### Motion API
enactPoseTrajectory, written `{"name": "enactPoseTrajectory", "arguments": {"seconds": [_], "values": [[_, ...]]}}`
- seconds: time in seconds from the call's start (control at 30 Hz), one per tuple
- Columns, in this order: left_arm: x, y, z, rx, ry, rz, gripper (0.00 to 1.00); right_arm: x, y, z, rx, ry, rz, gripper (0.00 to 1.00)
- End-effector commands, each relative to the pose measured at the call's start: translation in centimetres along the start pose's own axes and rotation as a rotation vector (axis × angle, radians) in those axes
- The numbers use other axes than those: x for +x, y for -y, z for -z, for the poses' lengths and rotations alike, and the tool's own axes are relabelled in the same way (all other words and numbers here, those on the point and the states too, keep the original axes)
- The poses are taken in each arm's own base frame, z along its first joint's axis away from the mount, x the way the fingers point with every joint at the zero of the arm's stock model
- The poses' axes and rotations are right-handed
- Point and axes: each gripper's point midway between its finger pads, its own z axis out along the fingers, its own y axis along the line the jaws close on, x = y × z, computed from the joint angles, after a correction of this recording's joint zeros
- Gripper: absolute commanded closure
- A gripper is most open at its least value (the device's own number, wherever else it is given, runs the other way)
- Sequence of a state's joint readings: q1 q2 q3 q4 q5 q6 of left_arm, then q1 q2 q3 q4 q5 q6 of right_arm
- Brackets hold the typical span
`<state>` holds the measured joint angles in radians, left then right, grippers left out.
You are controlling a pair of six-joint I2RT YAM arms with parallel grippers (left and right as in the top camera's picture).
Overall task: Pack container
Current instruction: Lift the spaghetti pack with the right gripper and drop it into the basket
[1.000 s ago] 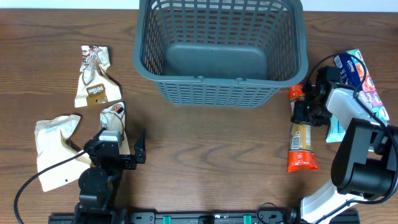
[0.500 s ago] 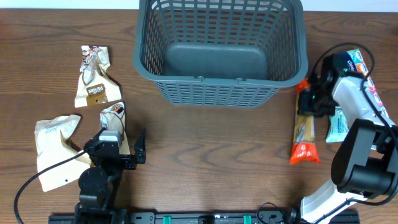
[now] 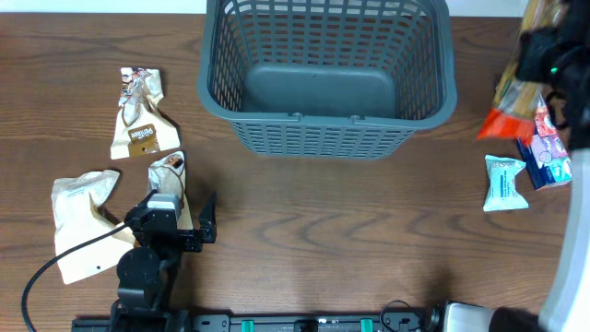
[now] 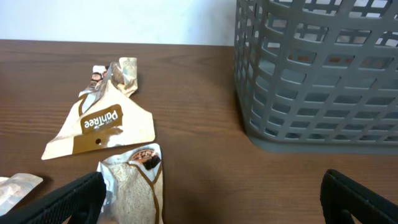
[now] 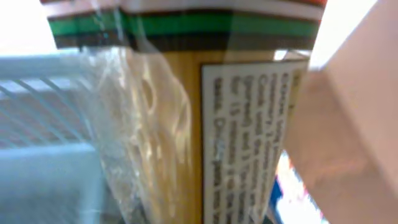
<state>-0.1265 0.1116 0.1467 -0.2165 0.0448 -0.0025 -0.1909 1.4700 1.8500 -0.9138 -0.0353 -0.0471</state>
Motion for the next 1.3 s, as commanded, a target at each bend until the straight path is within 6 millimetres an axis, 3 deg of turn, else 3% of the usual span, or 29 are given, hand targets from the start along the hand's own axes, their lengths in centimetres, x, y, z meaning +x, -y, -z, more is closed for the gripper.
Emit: {"name": "enactPoseTrajectory", "arguments": {"seconds": [0.0, 0.1, 0.23, 0.33, 0.43, 0.57, 0.7, 0.93, 1.13, 1.27], "values": [[-0.9, -0.1, 0.3, -0.008, 0.014, -0.009, 0.01, -4.9, -5.5, 5.1, -0.200, 0.213, 0.217, 0.99], [-0.9, -0.1, 0.3, -0.008, 0.012, -0.009, 0.01, -6.1, -11.2, 8.2, -0.397, 0.355, 0.498, 0.99], [-0.9, -0.1, 0.3, -0.008, 0.012, -0.009, 0.02, -5.0, -17.7, 10.7, -0.619, 0.490, 0.793, 0.99], [-0.9, -0.1, 0.3, -0.008, 0.012, -0.009, 0.01, -4.8, -20.9, 11.1, -0.697, 0.562, 0.894, 0.99], [-0.8, -0.1, 0.3, -0.008, 0.011, -0.009, 0.01, -5.1, -23.3, 10.0, -0.736, 0.599, 0.919, 0.99], [-0.9, -0.1, 0.3, -0.008, 0.012, -0.009, 0.01, -2.7, -26.4, 6.1, -0.791, 0.564, 1.043, 0.99], [-0.9, -0.1, 0.3, -0.008, 0.012, -0.009, 0.01, 1.9, -28.6, 0.2, -0.879, 0.398, 1.079, 0.99], [-0.9, -0.1, 0.3, -0.008, 0.012, -0.006, 0.01, 14.0, -30.2, -9.1, -1.039, -0.054, 1.030, 0.99], [-0.8, -0.1, 0.3, -0.008, 0.011, -0.006, 0.01, 21.7, -29.6, -13.2, -1.075, -0.327, 1.009, 0.99], [-0.8, -0.1, 0.3, -0.008, 0.011, -0.006, 0.01, 23.2, -29.5, -13.5, -1.091, -0.381, 0.997, 0.97]]}}
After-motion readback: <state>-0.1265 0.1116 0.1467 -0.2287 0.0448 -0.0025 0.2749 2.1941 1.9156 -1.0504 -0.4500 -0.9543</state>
